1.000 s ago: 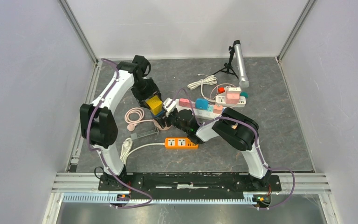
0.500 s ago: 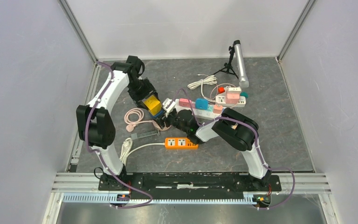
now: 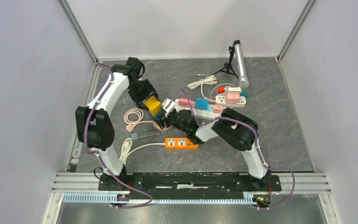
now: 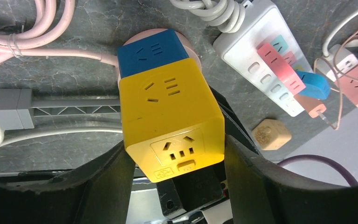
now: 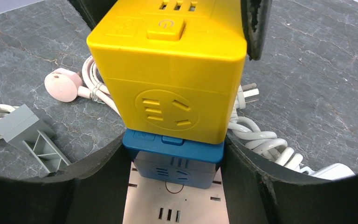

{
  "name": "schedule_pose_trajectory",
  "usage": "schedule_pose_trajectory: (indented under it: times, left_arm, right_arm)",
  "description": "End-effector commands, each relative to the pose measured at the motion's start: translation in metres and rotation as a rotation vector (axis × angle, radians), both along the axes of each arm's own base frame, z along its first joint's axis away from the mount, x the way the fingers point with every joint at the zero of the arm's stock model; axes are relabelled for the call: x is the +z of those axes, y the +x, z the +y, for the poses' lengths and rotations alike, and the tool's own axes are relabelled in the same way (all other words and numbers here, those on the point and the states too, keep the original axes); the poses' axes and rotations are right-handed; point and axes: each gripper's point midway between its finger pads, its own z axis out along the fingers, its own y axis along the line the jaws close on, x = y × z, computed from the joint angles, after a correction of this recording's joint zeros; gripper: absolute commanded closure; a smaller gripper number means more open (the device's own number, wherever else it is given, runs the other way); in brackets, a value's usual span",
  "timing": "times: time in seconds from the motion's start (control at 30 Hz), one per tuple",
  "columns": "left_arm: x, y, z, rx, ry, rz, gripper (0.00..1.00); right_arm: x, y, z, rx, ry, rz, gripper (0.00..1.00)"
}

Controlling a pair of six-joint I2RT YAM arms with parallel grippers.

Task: Pull the plug off the socket

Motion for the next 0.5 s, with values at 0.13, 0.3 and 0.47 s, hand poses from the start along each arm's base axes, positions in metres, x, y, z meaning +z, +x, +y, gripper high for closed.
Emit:
schedule_pose_trajectory:
  times: [0.13,0.3,0.47]
  left_arm:
    - [0.051,-0.002,-0.024,-0.043,-0.111,-0.142,0.98]
    - [0.066,-0.001,-0.022,0.015,-0.25,-0.145,0.98]
    - [0.072,0.002,-0.026,0.004,-0.244,-0.161,0.98]
  right_arm:
    - [-0.082,-0.028,-0.017,0.046,-0.205,0.176,1.0]
    - [-0.083,-0.03,-0.018,0.054,-0.225,0.157,1.0]
    - [-0.085,-0.033,-0.014,0.073,-0.257,0.122,1.0]
